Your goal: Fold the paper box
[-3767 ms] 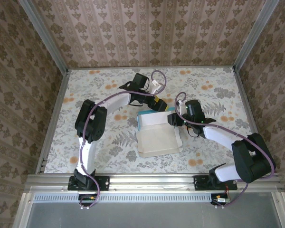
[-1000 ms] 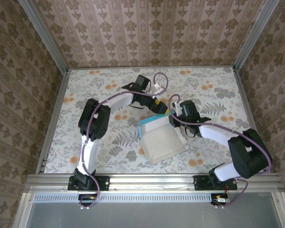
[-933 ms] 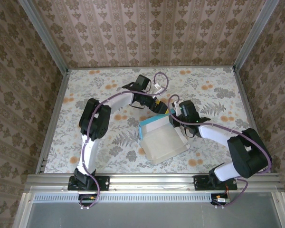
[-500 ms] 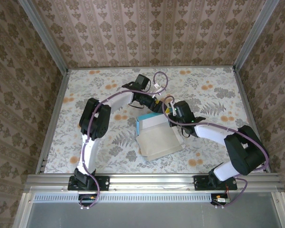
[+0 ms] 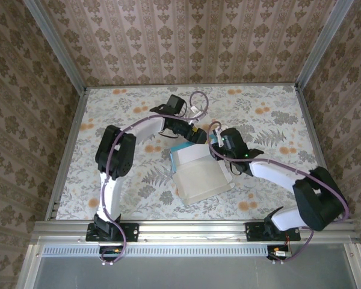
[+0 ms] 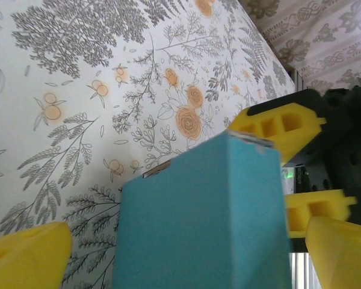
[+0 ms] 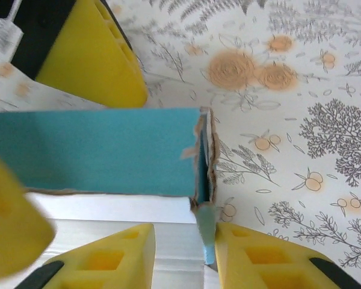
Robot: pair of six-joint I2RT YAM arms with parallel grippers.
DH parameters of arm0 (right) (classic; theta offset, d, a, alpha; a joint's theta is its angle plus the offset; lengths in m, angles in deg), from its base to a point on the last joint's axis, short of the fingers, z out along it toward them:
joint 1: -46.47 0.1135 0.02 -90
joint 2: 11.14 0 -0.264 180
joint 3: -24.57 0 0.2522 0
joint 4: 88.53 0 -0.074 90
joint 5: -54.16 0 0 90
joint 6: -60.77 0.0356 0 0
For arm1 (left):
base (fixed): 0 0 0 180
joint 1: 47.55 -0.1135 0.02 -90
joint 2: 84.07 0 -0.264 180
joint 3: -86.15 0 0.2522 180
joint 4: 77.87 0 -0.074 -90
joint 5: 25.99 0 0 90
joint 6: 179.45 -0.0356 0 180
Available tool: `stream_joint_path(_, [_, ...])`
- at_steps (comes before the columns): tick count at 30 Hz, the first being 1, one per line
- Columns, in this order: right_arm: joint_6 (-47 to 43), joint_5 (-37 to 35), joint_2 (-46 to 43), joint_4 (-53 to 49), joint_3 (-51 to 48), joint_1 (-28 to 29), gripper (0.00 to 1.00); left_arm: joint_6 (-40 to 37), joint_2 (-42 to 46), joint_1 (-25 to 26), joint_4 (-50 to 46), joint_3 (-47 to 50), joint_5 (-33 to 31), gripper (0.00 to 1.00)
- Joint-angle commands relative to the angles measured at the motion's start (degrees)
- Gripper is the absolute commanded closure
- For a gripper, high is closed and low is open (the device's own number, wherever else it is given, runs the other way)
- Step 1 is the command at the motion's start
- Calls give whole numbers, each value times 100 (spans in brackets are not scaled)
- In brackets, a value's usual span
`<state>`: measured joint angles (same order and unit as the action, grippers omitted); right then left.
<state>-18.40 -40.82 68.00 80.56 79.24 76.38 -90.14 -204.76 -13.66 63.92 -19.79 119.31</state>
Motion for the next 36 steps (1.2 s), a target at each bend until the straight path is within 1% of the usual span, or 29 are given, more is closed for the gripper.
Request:
stream_joint_path(1, [214,329,-503,-202,-210,36,60,24,452,-32,-12,107,-163,0])
stream_joint_path(3, [263,398,-687,-336,-269,24,55,7,458,-41,-82,139,-254,0])
stream_joint_path(7, [536,666,-955,-542,-360,6,41,31,507,-34,-79,231,-413,0])
stream_joint_path(9, [732,735,-1047,-737,-359,6,27,-16,524,-25,-105,223,-563,0])
stream_joint_path(10, [829,808,-1147,-772,-406,6,19,-65,517,-24,-154,196,-640,0])
stream_joint_path(11, [924,870,-1273,-777,-485,5,13,-108,496,-14,-203,155,-708,0])
stream_joint_path(13, [1086,924,-1551,-793,-609,-7,3,-201,454,-7,-341,17,-797,0])
stream_joint_path(14, [1161,908,-1698,-862,-642,-10,0,-250,434,3,-404,-62,-853,0])
stream_joint_path(19, [1490,756,-2355,-1330,-654,-121,0,-500,397,80,-548,-307,-1055,0])
stream_joint_path(22, [1596,920,-2706,-1489,-672,-233,0,-646,318,150,-708,-499,-1149,0])
stream_joint_path(25, [1679,1076,-2971,-1776,-591,-430,0,-832,164,279,-1092,-833,-1283,0])
stream_joint_path(29, [1714,1360,-3273,-2011,-520,-791,0,-1030,-43,505,-1489,-1271,-1794,0])
stream_joint_path(33, [1713,1517,-3511,-2190,-513,-1044,0,-1000,-271,724,-1783,-1713,-2549,1])
stream_joint_path(36, [1677,1469,-3665,-2358,-505,-1149,0,-960,-529,837,-2182,-2198,-2859,5])
